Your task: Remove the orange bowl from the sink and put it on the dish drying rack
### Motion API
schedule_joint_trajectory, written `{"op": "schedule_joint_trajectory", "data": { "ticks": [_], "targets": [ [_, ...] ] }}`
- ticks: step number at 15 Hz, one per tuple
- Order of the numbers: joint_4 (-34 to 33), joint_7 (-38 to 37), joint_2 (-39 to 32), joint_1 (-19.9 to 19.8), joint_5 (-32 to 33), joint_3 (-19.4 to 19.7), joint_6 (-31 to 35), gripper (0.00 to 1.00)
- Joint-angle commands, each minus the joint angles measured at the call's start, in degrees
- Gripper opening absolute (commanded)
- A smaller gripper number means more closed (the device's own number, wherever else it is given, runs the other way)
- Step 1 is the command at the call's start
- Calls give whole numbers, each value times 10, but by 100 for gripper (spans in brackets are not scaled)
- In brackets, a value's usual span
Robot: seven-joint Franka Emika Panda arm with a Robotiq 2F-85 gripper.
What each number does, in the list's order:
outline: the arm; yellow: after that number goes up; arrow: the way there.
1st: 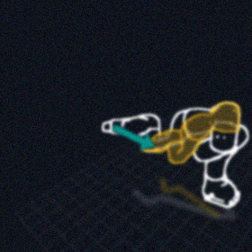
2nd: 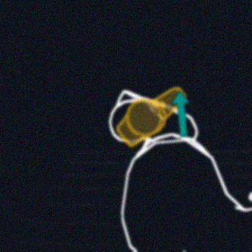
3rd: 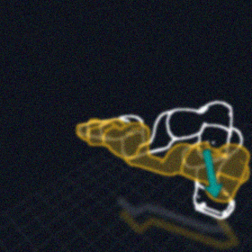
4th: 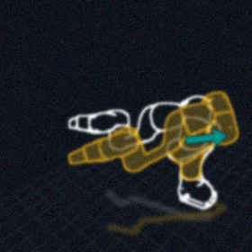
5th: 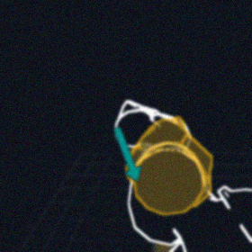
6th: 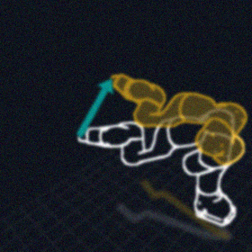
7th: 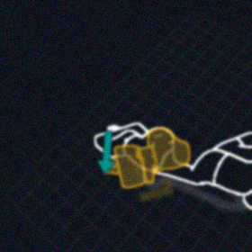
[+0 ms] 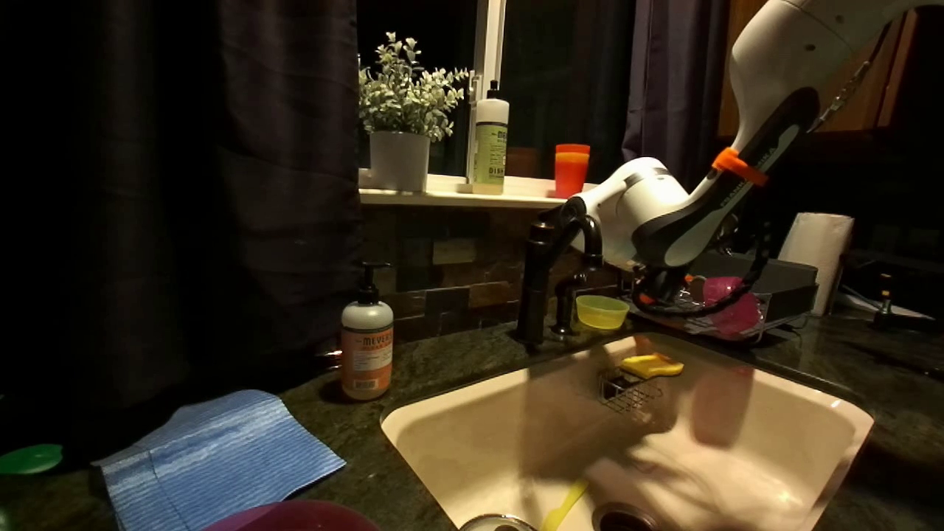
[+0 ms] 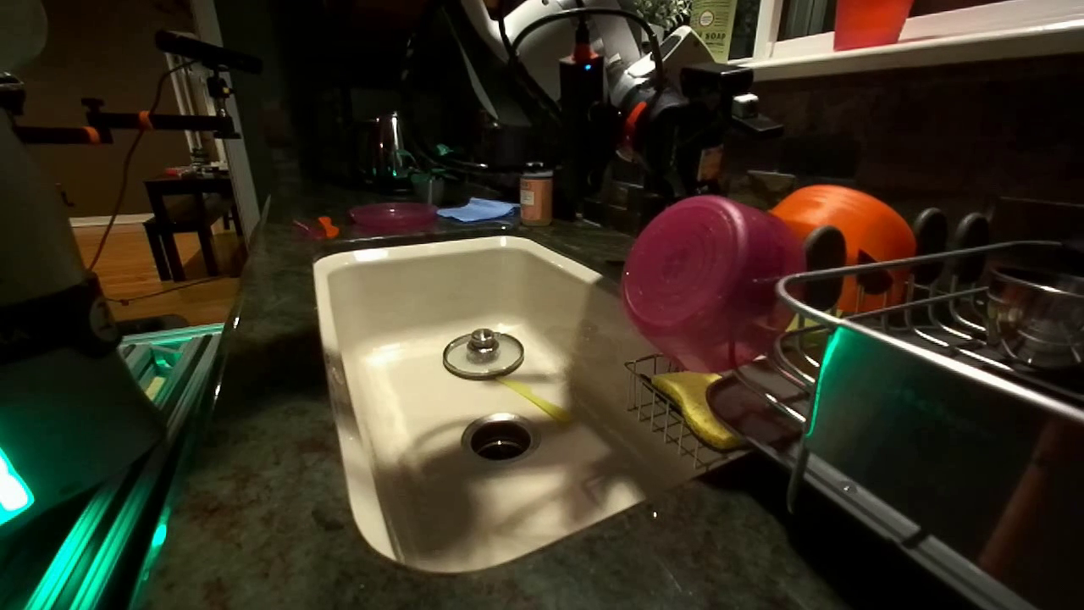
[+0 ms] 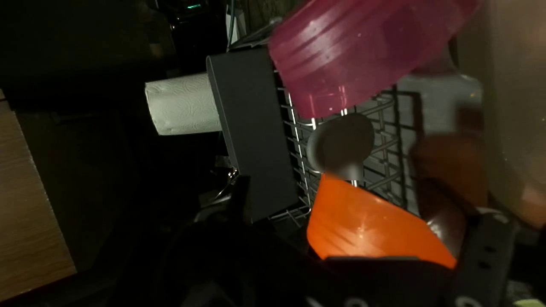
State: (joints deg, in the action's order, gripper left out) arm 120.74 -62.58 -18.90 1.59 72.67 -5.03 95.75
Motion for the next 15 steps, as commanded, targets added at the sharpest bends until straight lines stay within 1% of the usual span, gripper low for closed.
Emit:
{"op": "schedule_joint_trajectory", "data": {
  "ticks": [1, 6, 11, 15],
  "targets": [
    [-8, 18, 0, 8, -28, 4, -3, 100],
    [-11, 32, 5, 9, -52, 3, -3, 100],
    [-16, 63, 22, 9, -114, 3, -6, 100],
    [-5, 103, 65, 4, -168, 3, 15, 100]
  ]
}}
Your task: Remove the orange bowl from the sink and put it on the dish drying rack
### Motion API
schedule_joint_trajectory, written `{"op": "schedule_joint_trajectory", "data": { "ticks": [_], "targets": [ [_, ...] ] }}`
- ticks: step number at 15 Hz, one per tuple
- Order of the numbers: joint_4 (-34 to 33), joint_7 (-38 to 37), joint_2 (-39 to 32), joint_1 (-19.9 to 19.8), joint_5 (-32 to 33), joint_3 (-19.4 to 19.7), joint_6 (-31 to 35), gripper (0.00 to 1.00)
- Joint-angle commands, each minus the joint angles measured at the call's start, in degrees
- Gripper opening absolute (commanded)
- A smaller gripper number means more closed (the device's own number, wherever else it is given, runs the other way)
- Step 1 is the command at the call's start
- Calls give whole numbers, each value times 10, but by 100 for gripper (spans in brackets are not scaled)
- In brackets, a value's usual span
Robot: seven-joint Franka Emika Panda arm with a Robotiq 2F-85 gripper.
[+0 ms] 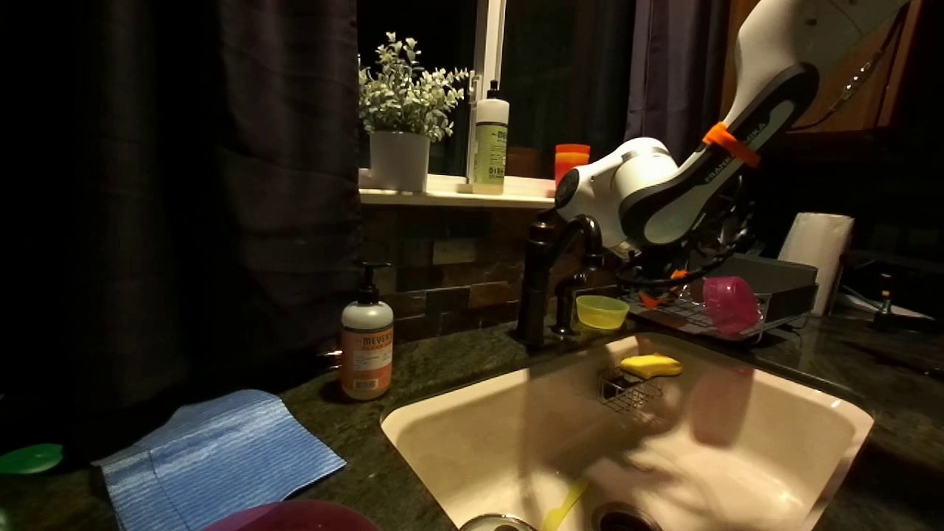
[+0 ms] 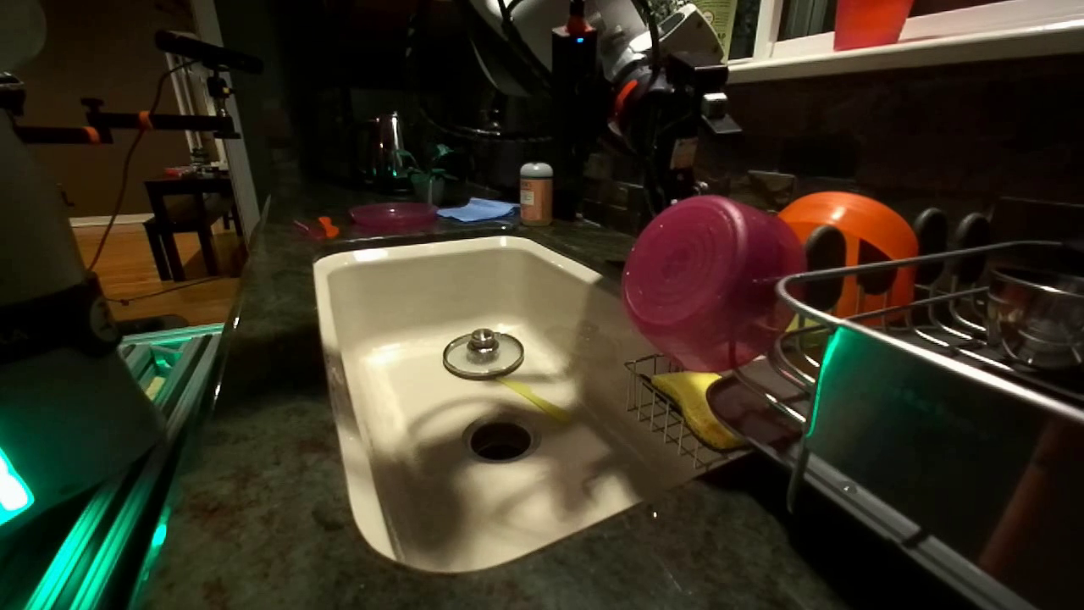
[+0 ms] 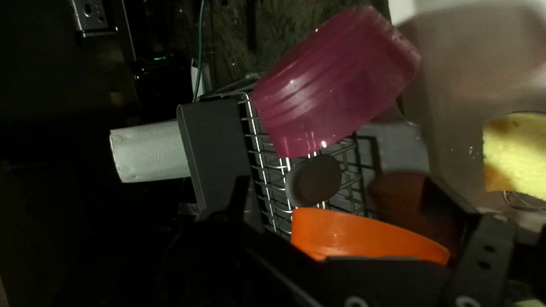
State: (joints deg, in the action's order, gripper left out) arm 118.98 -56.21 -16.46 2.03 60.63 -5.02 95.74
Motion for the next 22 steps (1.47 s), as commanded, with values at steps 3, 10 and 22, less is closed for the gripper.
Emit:
{"op": "schedule_joint_trajectory", "data": {
  "ticks": [3, 10, 22],
  "targets": [
    [19, 58, 79, -1, -87, 9, 7, 100],
    [65, 119, 204, -11, -155, 32, 29, 100],
    [172, 273, 414, -63, -225, 95, 158, 100]
  ]
}}
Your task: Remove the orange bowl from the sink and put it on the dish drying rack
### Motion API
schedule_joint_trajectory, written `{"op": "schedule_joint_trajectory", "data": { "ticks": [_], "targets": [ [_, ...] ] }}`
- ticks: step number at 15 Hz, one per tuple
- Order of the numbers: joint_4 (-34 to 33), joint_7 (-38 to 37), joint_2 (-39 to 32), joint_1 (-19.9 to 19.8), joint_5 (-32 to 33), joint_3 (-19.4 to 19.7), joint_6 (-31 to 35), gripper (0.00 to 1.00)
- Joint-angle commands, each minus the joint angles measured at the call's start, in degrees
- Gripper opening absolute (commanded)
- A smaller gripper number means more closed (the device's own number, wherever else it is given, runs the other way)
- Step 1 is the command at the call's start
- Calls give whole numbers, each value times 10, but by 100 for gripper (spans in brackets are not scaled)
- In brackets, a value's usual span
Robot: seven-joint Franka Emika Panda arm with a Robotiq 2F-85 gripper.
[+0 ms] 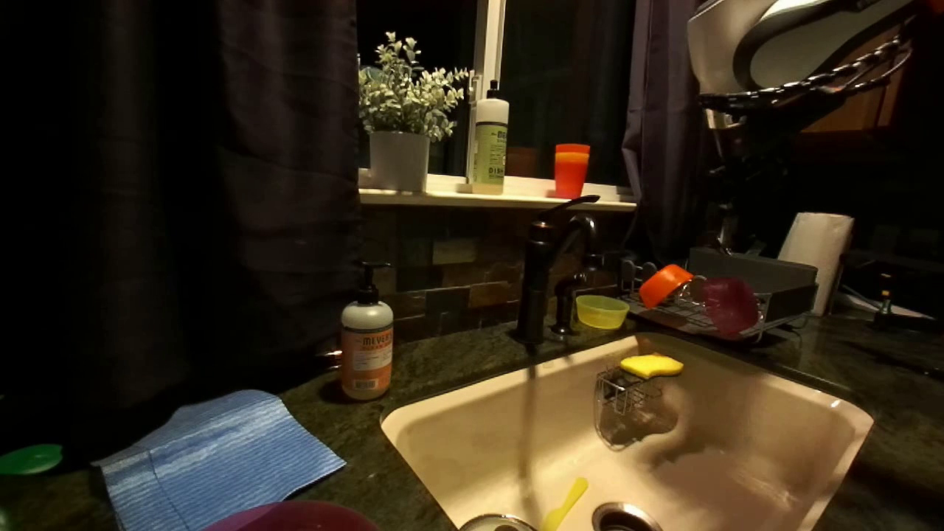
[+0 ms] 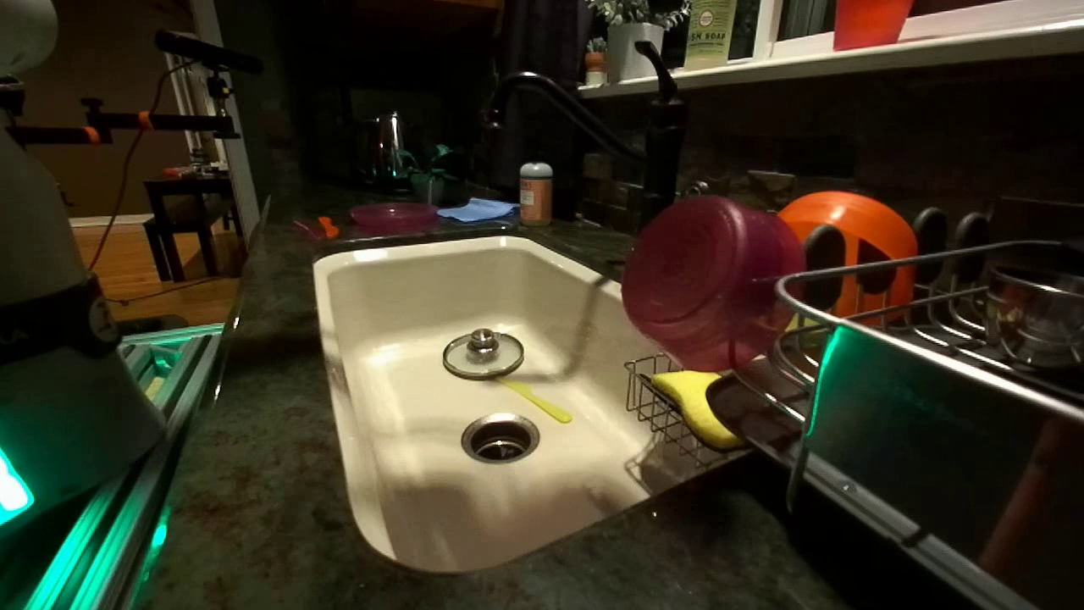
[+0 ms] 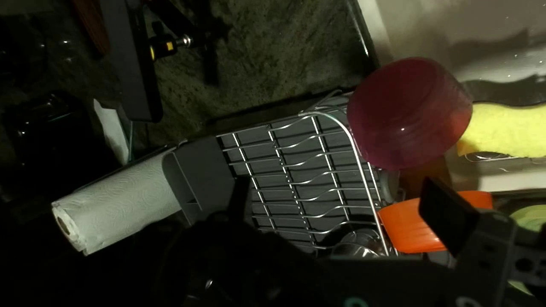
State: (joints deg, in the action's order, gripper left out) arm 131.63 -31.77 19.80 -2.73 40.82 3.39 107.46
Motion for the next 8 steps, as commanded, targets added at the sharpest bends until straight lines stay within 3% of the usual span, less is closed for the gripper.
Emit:
{"op": "schedule_joint_trajectory", "data": {
  "ticks": [1, 8],
  "targets": [
    [52, 36, 63, -21, -34, 14, 50, 100],
    [93, 119, 99, -47, -123, 40, 134, 100]
  ]
}}
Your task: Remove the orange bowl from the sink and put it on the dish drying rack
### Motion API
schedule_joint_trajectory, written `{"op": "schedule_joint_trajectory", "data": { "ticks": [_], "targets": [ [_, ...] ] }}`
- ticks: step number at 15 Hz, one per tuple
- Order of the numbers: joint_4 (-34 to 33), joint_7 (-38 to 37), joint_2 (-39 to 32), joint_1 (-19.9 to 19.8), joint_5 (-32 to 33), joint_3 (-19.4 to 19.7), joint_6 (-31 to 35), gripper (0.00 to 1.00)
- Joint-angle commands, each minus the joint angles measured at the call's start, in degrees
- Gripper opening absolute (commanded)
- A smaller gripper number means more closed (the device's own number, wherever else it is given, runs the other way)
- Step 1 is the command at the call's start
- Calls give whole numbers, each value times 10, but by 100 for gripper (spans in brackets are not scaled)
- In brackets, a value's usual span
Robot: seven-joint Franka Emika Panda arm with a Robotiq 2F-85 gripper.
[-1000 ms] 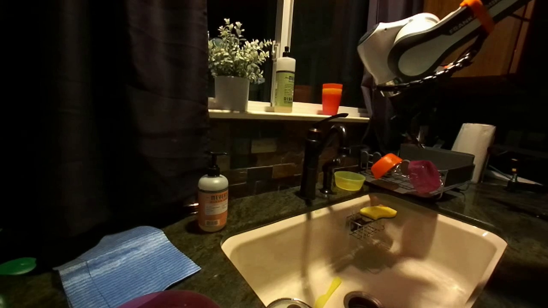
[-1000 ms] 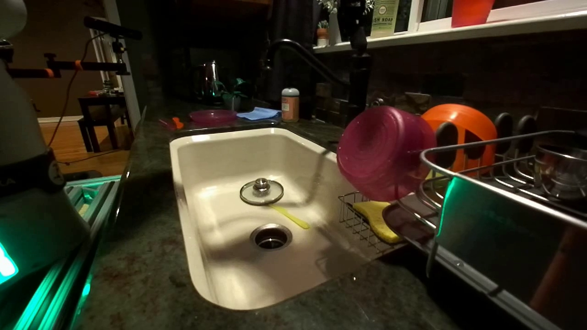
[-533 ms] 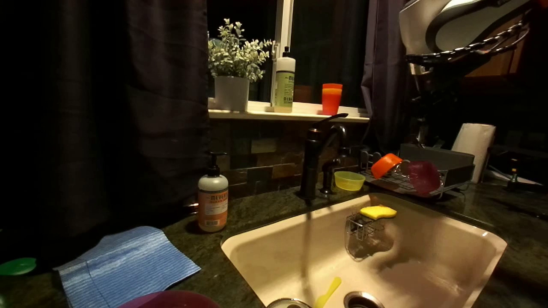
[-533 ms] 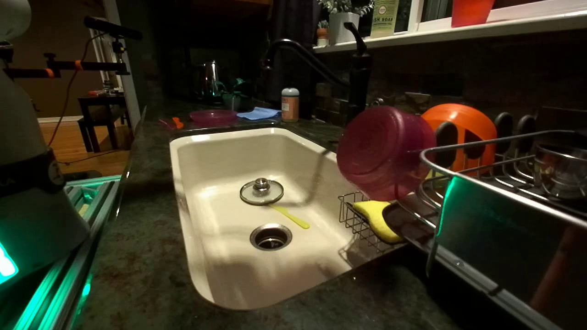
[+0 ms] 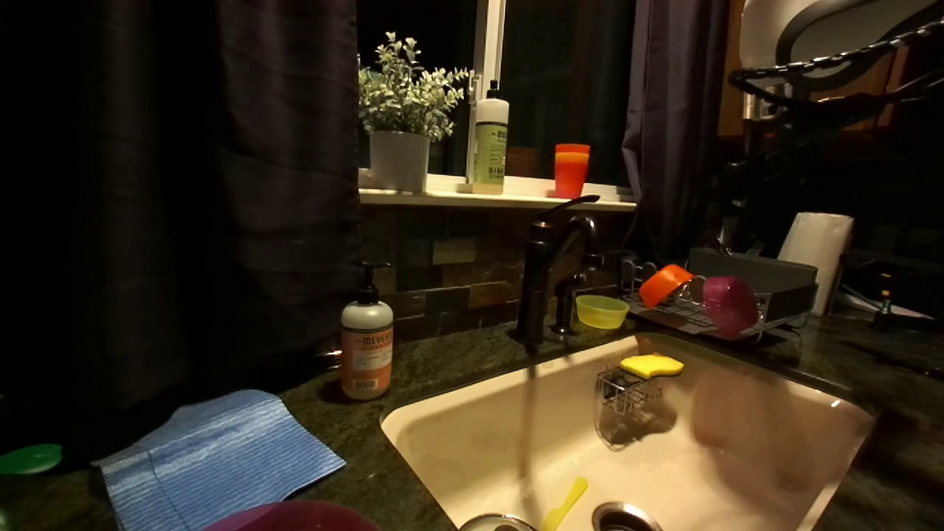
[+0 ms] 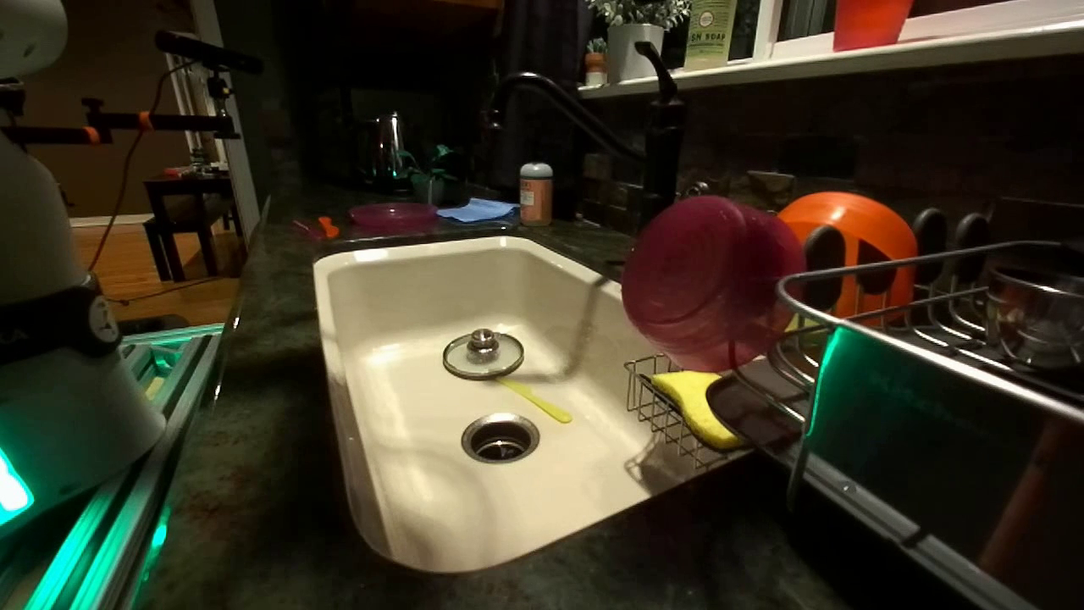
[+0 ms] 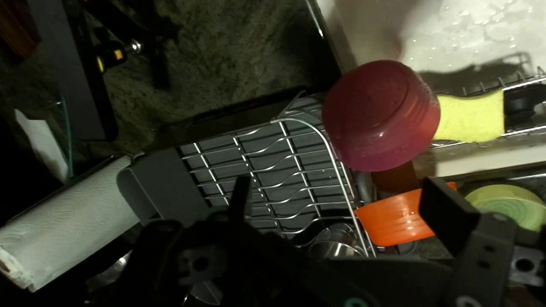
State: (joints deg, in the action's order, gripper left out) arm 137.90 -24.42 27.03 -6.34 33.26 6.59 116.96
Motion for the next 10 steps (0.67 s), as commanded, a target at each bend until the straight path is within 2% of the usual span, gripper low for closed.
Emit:
{"op": "schedule_joint_trajectory", "data": {
  "ticks": [1, 6, 10],
  "targets": [
    [33, 56, 28, -14, -61, 8, 48, 100],
    [37, 93, 27, -27, -101, 0, 56, 100],
    [22, 93, 12, -37, -94, -13, 45, 100]
  ]
}}
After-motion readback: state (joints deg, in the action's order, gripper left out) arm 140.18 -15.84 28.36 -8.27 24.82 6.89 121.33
